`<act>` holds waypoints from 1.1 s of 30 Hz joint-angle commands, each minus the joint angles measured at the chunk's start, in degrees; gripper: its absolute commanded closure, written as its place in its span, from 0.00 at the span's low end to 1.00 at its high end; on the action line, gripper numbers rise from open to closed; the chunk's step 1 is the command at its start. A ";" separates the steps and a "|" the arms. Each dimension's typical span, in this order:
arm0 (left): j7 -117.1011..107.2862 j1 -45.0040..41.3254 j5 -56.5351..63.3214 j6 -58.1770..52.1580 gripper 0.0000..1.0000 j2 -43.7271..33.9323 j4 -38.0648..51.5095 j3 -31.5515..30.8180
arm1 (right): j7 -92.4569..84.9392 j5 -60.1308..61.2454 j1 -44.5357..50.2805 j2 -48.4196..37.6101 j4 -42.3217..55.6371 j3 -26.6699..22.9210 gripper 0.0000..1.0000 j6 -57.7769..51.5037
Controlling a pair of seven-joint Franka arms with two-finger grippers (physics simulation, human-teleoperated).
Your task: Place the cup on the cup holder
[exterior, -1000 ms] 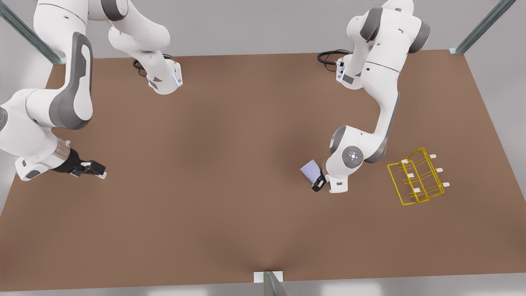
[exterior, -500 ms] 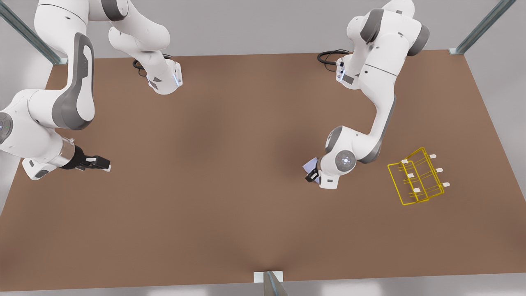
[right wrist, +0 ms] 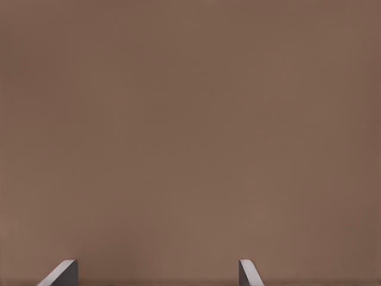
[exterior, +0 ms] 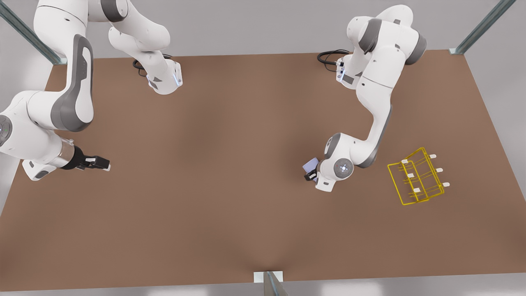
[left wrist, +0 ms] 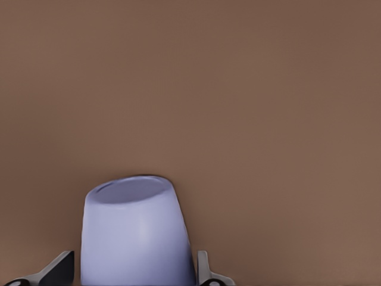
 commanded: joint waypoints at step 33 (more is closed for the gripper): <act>-37.21 -58.00 -0.64 -6.97 0.40 33.48 5.14 93.24 | 0.94 0.13 0.43 -0.06 0.29 -0.03 0.00 -1.47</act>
